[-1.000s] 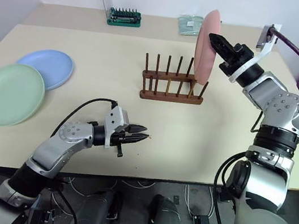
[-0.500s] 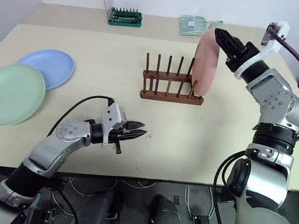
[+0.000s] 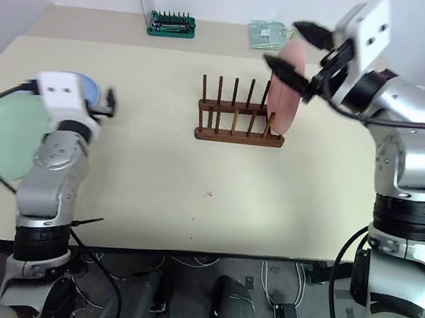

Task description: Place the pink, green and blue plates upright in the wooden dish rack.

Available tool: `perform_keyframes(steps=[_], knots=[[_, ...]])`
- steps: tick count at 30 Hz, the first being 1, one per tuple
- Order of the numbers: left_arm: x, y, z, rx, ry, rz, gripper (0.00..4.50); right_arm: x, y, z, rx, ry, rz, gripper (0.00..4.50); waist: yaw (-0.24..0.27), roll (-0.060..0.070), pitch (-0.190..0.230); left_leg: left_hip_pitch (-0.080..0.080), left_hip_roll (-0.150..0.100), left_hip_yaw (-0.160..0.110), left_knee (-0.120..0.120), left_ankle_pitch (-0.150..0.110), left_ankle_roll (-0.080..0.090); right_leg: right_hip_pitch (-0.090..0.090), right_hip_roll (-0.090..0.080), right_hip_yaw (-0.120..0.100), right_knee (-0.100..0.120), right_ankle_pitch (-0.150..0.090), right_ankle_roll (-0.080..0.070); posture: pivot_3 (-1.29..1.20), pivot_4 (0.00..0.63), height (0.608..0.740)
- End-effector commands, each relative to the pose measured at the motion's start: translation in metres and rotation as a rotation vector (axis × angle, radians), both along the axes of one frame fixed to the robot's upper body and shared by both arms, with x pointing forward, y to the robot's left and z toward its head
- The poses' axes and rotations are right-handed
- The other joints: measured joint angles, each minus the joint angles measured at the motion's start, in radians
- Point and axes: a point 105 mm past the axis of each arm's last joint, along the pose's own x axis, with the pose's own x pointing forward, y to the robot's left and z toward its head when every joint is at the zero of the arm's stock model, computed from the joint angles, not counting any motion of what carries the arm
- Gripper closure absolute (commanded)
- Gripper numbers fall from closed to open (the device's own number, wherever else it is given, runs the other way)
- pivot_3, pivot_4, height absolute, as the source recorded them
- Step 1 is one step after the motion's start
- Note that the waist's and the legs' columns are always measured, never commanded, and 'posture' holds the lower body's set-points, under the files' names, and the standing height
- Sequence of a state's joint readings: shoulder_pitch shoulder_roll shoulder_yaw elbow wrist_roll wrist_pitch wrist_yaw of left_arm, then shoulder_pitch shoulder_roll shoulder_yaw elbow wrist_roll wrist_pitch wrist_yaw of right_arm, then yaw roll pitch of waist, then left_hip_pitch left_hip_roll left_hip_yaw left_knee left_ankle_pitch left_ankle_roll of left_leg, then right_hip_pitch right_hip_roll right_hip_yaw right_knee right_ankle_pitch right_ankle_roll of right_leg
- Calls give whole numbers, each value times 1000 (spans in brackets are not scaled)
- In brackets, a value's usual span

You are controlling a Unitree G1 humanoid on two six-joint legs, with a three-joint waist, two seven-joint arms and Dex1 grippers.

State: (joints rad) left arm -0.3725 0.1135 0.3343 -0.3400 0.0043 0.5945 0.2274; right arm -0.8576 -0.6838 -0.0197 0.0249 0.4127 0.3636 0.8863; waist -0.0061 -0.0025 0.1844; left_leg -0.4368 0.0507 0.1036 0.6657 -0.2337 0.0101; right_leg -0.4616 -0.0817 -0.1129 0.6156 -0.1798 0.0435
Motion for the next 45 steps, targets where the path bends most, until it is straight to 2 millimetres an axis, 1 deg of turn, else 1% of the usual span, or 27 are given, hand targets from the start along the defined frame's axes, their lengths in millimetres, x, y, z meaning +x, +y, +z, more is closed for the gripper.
perform_keyframes(steps=[1, 3, 4, 6, 10, 13, 14, 15, 19, 20, 22, 25, 28, 33, 35, 36, 39, 41, 43, 45], knots=[[-33, 40, 20, -74, -94, 259, 42, -1, 11, -4, -47, -39, 37, 1015, 1, -2, 1, 0, 0, 0, 0, 0, 0, 0, 0, 0, 0, 0, 0, 0, 150, 730], [-44, 51, 20, -102, -96, 328, 42, 0, 14, -8, -52, -33, 49, 1015, 6, -5, 2, -1, 0, 0, 1, 0, 0, 0, 0, 0, -1, 0, 0, 0, 150, 730], [-54, 58, 17, -116, -80, 388, 42, 1, 15, -9, -53, -31, 57, 1015, 10, -6, 2, -1, 0, 0, 1, 0, 0, 0, 0, 0, 0, 1, 0, 0, 150, 730], [-70, 66, 5, -207, -52, 477, 42, 1, 18, -10, -62, -35, 70, 1015, 16, -6, 3, -1, 0, 0, 1, 0, 0, 0, 0, 0, -1, 1, 0, 0, 150, 730], [-90, 73, -13, -331, -27, 570, 42, 3, 21, -11, -57, -35, 84, 1015, 20, -10, 3, -1, -1, 0, 2, 0, 0, 1, 0, 0, -1, 1, -1, 0, 150, 730], [-105, 80, -35, -460, 14, 656, 42, 3, 25, -14, -56, -31, 93, 1015, 18, -11, 3, -1, 0, 0, 2, 0, 0, 1, 0, 0, -1, 1, 0, 0, 150, 730], [-107, 80, -43, -499, 31, 664, 42, 4, 25, -15, -57, -31, 94, 1015, 18, -11, 3, -1, 0, 0, 2, 0, 0, 1, 0, 0, -1, 1, 0, 0, 150, 730], [-107, 79, -49, -531, 49, 658, 42, 4, 26, -16, -57, -31, 95, 1015, 18, -12, 3, -1, 0, -1, 2, 0, 0, 1, 0, -1, -1, 1, 0, 0, 150, 730], [-95, 72, -56, -581, 72, 575, 42, 4, 27, -15, -50, -36, 96, 1015, 20, -13, 4, -1, -1, -1, 2, 0, 0, 1, 1, -1, -1, 1, 0, 0, 150, 730], [-91, 70, -59, -611, 74, 553, 42, 4, 27, -14, -45, -37, 96, 1015, 20, -13, 4, -1, -1, -1, 2, 0, 0, 1, 1, -1, -1, 1, -1, 0, 150, 730], [-81, 62, -72, -726, 83, 497, 42, 2, 26, -15, -43, -41, 89, 1015, 20, -13, 3, -1, -1, -1, 3, 0, 0, 1, 0, -1, -1, 1, -1, 0, 150, 730], [-73, 57, -76, -803, 71, 444, 42, 1, 25, -16, -43, -44, 81, 1015, 18, -14, 4, -1, -1, -1, 3, 0, 0, 1, 0, -1, -1, 1, 0, 0, 150, 730], [-71, 53, -78, -844, 64, 448, 879, -1, 22, -13, -35, -53, 67, 1015, 18, -14, 4, -1, -1, -1, 2, 0, 0, 1, 0, -1, -1, 2, -1, 0, 150, 730], [-70, 47, -80, -883, 44, 462, 3241, -1, 18, -13, -35, -56, 48, 1015, 19, -15, 4, -1, -1, -1, 2, 0, 0, 1, 1, -1, -1, 3, -3, 0, 150, 730], [-69, 44, -81, -879, 51, 451, 4319, -2, 19, -13, -34, -55, 49, 1015, 20, -15, 4, -1, -1, -1, 2, 0, 0, 1, 1, -1, -1, 3, -3, 0, 150, 730], [-69, 43, -81, -881, 47, 450, 4458, -2, 19, -13, -35, -55, 50, 1015, 20, -15, 4, -1, -1, -1, 2, 0, 0, 1, 1, -1, -1, 3, -4, 0, 150, 730], [-67, 41, -77, -890, 8, 432, 4458, -1, 20, -14, -34, -55, 50, 1015, 19, -15, 4, -1, -1, 0, 3, 0, 0, 2, 1, -1, -1, 3, -4, 0, 150, 730], [-65, 39, -72, -867, -10, 411, 4458, -1, 19, -15, -42, -57, 48, 1015, 19, -16, 4, -1, -1, 0, 3, 0, 0, 1, 1, -1, -1, 3, -4, 0, 150, 730], [-60, 33, -65, -838, -29, 364, 4458, -1, 19, -15, -52, -63, 49, 1015, 19, -16, 4, -1, -1, 0, 2, 0, 0, 1, 1, -1, -1, 3, -4, 0, 150, 730], [-46, 19, -48, -775, -67, 249, 4458, -4, 21, -13, -57, -49, 82, 1015, 20, -16, 4, -1, -1, 0, 3, 0, 0, 1, 1, -1, -1, 3, -4, 0, 150, 730]])
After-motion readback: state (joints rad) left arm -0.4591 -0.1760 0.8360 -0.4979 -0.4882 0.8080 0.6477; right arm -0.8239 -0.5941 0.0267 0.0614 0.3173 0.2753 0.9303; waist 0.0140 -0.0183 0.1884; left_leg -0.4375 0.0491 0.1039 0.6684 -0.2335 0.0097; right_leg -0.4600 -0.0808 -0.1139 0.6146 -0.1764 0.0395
